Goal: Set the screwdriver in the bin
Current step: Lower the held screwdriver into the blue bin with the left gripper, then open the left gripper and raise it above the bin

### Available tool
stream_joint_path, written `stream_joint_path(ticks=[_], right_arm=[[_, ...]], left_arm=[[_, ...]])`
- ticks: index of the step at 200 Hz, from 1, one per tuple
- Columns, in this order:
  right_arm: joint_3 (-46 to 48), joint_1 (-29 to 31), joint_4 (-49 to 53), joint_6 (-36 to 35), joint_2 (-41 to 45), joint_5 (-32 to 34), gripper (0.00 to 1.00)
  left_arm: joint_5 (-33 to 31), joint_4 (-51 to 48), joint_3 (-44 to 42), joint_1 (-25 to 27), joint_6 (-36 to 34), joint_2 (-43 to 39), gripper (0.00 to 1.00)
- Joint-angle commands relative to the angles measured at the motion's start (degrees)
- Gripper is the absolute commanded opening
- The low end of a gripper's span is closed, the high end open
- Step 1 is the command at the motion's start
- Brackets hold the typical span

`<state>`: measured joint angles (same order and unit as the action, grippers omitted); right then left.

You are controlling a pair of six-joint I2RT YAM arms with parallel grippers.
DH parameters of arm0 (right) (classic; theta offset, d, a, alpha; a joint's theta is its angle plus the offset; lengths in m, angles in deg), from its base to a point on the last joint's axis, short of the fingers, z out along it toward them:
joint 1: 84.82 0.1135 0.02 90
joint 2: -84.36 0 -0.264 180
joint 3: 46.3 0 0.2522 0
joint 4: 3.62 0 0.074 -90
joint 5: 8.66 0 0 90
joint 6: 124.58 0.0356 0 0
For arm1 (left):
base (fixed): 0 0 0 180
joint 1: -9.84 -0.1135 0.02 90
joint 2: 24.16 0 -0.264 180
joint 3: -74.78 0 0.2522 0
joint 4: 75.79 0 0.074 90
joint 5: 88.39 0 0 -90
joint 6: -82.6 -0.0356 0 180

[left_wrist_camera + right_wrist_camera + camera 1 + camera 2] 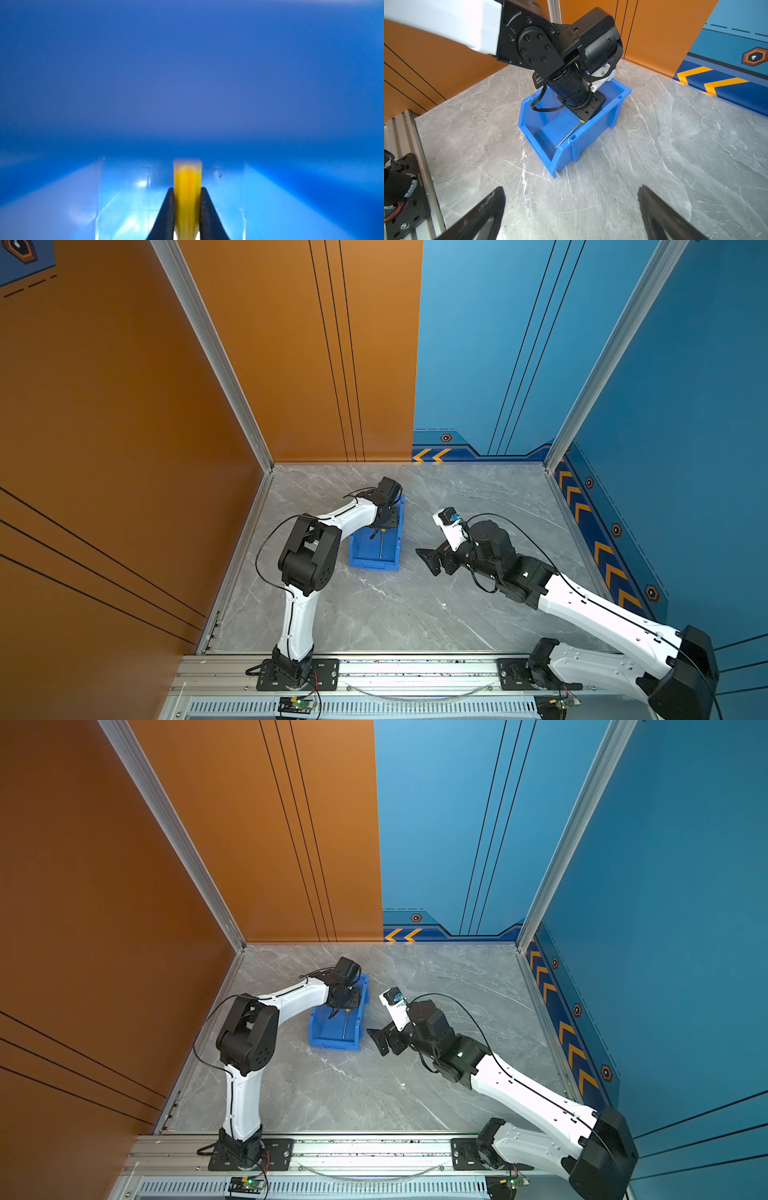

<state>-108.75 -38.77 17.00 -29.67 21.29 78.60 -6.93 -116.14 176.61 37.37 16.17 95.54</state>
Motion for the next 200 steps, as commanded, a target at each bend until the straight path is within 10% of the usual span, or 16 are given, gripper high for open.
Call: stream_joint_path(ticks=[1,139,200], right_arm=[[-1.6,0.4,-1.1,0.9,0.8,1.6,1.0],[-0.6,2.5,-1.2,0.5,3.8,4.4,1.0],[-0.4,2.4,5.6,0.2,7.0,11.3,1.0]], left_arm=[[0.2,-2.2,-2.2,-0.1,-0.1,0.3,0.21],[0.9,-5.3,-2.4,-0.7,-1.6,-10.2,0.4],[0.4,-6.9,-8.4,2.3,0.3,-23.3,0.63]])
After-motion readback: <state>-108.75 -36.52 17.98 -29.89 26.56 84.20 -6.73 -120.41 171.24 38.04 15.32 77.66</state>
